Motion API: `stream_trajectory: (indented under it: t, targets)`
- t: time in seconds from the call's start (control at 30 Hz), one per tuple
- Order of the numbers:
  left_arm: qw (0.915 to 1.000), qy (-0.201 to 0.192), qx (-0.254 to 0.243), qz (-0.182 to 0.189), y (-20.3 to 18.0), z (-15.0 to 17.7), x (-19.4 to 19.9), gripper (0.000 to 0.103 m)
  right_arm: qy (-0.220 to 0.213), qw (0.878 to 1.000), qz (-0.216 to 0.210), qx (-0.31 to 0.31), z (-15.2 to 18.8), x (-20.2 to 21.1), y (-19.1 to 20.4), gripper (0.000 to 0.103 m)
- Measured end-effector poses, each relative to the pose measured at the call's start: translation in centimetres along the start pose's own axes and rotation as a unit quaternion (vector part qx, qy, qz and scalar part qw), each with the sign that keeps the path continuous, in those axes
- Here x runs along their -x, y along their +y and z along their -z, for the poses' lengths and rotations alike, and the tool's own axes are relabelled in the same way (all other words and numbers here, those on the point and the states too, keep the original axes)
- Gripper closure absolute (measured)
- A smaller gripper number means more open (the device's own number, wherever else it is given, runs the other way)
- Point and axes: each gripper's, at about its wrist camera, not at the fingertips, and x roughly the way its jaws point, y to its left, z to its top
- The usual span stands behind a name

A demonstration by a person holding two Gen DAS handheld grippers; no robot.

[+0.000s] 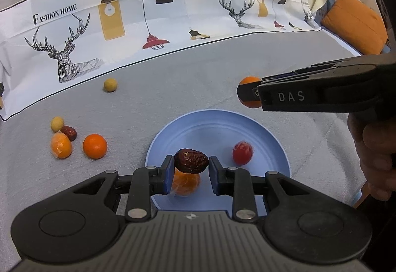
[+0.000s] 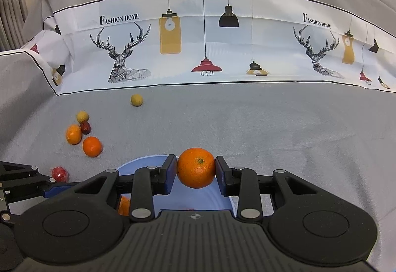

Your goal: Organize fruits

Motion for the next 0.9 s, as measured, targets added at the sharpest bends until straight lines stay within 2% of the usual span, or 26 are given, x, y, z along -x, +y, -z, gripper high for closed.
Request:
stream_trajectory:
  t: [0.9]
  targets:
    - [0.9998,0.002,-0.014,0.016,-0.06,-0.01,-0.16,0.07,0.004,1.0,0.003,0.016,0.3,-0.34,0.56,0.067]
